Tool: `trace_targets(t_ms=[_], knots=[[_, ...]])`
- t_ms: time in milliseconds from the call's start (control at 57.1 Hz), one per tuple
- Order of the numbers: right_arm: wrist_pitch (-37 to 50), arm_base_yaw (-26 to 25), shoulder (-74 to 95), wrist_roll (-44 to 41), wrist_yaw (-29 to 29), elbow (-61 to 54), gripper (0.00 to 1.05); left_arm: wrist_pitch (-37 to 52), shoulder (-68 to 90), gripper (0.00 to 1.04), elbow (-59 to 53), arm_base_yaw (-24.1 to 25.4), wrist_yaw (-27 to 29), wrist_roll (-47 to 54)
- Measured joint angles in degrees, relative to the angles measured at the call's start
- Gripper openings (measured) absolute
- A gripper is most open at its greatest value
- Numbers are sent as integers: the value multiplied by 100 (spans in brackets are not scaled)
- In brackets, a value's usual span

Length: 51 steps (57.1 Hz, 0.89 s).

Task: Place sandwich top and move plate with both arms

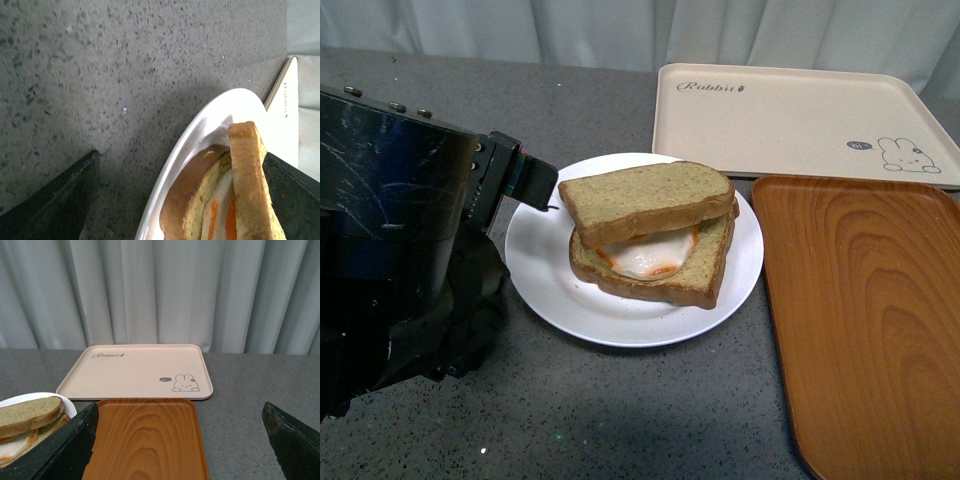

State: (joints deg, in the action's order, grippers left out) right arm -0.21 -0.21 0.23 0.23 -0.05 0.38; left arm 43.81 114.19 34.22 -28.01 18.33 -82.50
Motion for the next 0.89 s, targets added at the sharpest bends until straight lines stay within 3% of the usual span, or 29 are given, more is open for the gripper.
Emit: trace_targets(t_ms=[280,578,788,823,893], knots=[[0,0,0,0,0,0,96,-22,-20,98,0,-98,-17,-192],[0,0,0,0,0,0,96,-254,13,51,-20,-166,-13,-210],[0,0,0,0,0,0,96,-4,-2,8,-83,-181,-33,-190],[0,0,0,0,0,0,96,50,-96,4,-81,-177,-42,-184],[0,0,0,0,0,0,96,48,-188,4,-114,-136,-50,-160]])
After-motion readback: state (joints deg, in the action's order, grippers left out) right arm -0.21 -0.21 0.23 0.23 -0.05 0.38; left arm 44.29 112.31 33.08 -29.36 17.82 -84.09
